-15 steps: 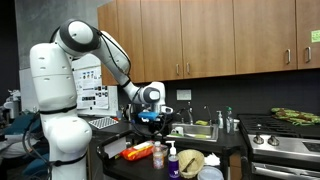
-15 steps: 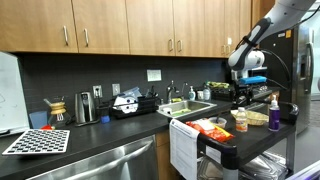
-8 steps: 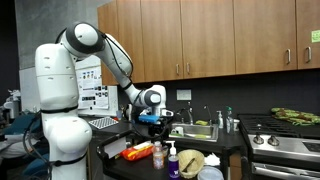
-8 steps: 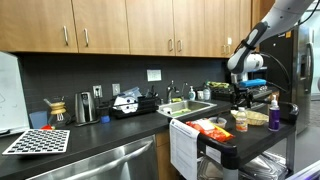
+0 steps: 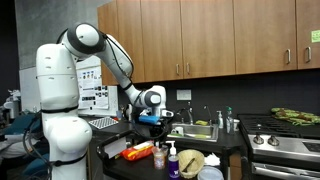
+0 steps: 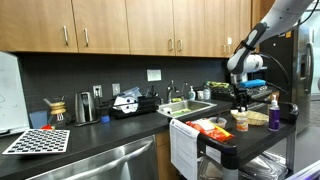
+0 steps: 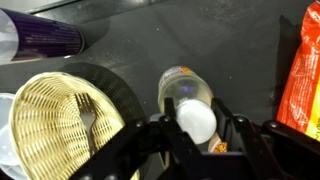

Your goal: Throw the bottle with an orange label inside the sink

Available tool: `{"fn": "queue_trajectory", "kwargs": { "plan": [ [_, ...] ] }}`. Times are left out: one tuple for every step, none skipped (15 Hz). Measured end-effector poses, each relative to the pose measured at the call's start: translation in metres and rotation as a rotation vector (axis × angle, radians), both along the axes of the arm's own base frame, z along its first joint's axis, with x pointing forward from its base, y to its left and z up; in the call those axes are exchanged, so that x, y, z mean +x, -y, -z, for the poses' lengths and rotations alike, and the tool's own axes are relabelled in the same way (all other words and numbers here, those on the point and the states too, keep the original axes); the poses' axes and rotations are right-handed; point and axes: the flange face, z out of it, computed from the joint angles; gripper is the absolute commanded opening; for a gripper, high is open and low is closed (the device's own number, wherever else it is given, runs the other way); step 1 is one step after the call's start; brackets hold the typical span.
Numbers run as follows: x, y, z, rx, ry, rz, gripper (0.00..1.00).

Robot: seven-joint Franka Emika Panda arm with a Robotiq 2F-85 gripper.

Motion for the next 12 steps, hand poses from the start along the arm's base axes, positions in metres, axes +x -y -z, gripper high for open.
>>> {"fn": "queue_trajectory", "kwargs": {
  "plan": [
    [0.0,0.0,0.0,0.0,0.002,0.0,0.14],
    [0.0,0.0,0.0,0.0,0.003,-0.001,0.14],
    [0.001,-0.001,0.0,-0.001,0.004,-0.002,0.14],
    [0.001,-0.002,0.0,-0.001,0.004,-0.004,0.14],
    [0.001,-0.002,0.0,-0.001,0.004,-0.006,0.14],
    [0.001,-0.003,0.0,-0.001,0.003,-0.008,0.14],
    [0.001,-0.004,0.0,-0.001,0.003,-0.011,0.14],
    [0.001,-0.006,-0.001,-0.001,0.003,-0.013,0.14],
    [0.001,-0.007,-0.001,-0.001,0.003,-0.017,0.14],
    [0.001,-0.01,-0.002,-0.001,0.005,-0.022,0.14],
    [0.0,-0.012,-0.003,-0.002,0.006,-0.028,0.14],
    [0.0,-0.016,-0.006,-0.003,0.009,-0.036,0.14]
  ]
}}
